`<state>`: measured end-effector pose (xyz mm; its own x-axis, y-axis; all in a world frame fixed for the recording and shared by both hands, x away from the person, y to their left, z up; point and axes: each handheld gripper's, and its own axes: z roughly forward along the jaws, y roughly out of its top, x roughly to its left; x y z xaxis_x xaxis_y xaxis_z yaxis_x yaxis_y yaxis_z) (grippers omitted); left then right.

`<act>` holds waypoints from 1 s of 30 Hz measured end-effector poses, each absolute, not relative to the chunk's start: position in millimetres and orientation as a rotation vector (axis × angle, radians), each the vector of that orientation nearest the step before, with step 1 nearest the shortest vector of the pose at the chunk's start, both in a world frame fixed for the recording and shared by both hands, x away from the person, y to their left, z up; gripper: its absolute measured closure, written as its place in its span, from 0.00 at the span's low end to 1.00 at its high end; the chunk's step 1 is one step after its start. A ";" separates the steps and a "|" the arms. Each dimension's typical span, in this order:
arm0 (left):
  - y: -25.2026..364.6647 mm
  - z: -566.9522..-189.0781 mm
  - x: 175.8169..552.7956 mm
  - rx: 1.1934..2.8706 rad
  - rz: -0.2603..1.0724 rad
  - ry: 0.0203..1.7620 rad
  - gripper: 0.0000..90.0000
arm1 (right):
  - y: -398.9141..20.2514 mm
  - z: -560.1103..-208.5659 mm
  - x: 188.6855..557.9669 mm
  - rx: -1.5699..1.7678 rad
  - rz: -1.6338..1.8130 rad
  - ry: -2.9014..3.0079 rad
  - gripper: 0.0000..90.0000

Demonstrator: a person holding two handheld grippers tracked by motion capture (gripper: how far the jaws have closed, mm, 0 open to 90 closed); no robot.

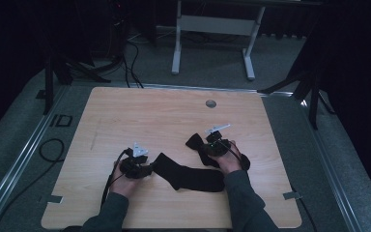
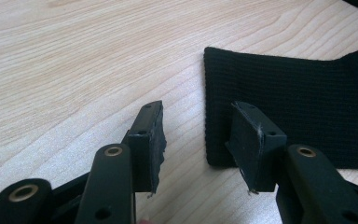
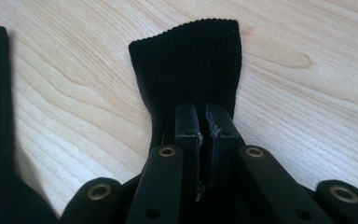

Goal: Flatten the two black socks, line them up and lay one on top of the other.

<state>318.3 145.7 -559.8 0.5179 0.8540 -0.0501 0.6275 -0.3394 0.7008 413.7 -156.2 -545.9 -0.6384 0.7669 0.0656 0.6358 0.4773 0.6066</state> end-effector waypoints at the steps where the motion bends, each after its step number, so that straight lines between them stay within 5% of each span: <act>1: 145.6 -559.8 318.2 2.084 0.432 1.202 0.61 | -155.8 -545.7 413.0 1.203 0.893 2.508 0.94; 30: 144.4 -560.0 317.1 2.081 0.443 1.204 0.61 | -132.2 -490.9 366.6 1.060 1.045 2.487 0.94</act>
<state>317.1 144.4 -560.0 0.5138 0.8568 -0.0440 0.6242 -0.3381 0.7043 366.6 -132.2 -490.9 -0.7071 0.7051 0.0533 0.5314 0.4802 0.6979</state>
